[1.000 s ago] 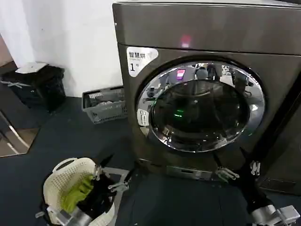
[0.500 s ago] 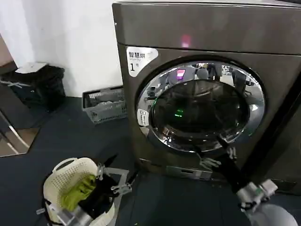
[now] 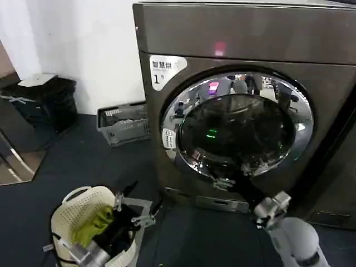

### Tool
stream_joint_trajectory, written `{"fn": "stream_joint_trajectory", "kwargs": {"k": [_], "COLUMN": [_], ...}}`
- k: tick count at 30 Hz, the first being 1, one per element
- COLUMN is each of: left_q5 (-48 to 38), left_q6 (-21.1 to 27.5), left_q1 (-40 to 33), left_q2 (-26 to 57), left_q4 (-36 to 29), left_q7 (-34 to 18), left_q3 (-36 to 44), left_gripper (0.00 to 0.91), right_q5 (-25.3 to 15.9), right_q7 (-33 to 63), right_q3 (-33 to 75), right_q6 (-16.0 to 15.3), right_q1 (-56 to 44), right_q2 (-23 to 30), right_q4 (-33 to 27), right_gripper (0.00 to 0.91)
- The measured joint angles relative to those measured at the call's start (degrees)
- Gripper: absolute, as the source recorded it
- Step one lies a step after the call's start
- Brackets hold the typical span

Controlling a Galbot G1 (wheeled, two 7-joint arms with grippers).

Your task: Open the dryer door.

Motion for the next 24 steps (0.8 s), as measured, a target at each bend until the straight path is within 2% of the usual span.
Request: {"fn": "stream_joint_trajectory", "kwargs": {"k": [5, 24], "left_q5": [-0.2, -0.3], "left_q6": [0.4, 0.8], "left_q1": [-0.1, 0.0], "left_q2": [-0.3, -0.8], "left_q4": [-0.1, 0.4], "left_q7": [1.0, 0.9], "left_q3": [0.1, 0.0], "left_gripper": [0.907, 0.907], "right_q5": [-0.6, -1.9], "right_q7": [0.2, 1.9], "right_q3": [-3.0, -10.7], "right_q6": [-1.0, -1.9], "right_q1": [3.1, 10.6], "right_q2": [0.7, 3.9], "right_q4": [-1.4, -7.1], "right_gripper": [0.907, 0.907]}}
